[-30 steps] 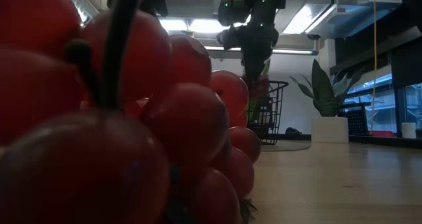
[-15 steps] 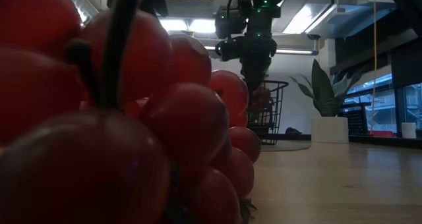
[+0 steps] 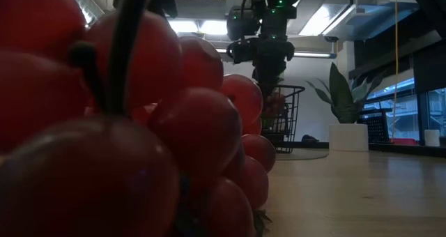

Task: Build produce basket
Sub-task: Put the right red grapes into the wire basket, then put the purple grapes into the wire basket

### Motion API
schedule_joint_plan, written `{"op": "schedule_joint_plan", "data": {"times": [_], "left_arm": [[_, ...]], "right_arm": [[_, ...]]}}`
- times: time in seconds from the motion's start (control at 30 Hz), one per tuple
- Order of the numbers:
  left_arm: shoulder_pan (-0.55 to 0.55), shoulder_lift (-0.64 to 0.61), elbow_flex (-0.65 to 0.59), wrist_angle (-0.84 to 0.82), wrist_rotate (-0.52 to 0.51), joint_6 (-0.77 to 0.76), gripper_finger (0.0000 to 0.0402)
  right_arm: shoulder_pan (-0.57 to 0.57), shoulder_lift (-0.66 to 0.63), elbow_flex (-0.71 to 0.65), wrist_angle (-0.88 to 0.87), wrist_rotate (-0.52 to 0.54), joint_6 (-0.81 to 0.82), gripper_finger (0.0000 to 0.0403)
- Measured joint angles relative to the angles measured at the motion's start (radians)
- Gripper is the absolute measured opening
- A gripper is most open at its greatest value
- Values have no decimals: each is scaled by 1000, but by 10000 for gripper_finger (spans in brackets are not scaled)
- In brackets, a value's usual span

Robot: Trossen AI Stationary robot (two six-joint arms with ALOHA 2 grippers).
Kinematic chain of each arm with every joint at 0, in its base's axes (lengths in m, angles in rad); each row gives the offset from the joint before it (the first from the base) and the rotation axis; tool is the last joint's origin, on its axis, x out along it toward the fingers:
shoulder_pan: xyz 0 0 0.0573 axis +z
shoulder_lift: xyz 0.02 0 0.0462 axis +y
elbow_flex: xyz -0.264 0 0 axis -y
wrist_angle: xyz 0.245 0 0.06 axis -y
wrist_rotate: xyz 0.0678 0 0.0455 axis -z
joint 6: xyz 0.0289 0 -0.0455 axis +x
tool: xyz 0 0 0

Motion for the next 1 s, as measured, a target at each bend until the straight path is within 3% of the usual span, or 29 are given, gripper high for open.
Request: {"op": "schedule_joint_plan", "data": {"times": [0.47, 0.83, 1.0], "left_arm": [[0, 0, 0, 0, 0, 0, 194], [0, 0, 0, -18, 0, 0, 194], [0, 0, 0, -39, 0, -8, 194]], "right_arm": [[0, 0, 0, -12, -26, -16, 104], [15, 0, 0, -16, -25, -54, 186], [15, -1, 0, -71, -25, -24, 205]]}}
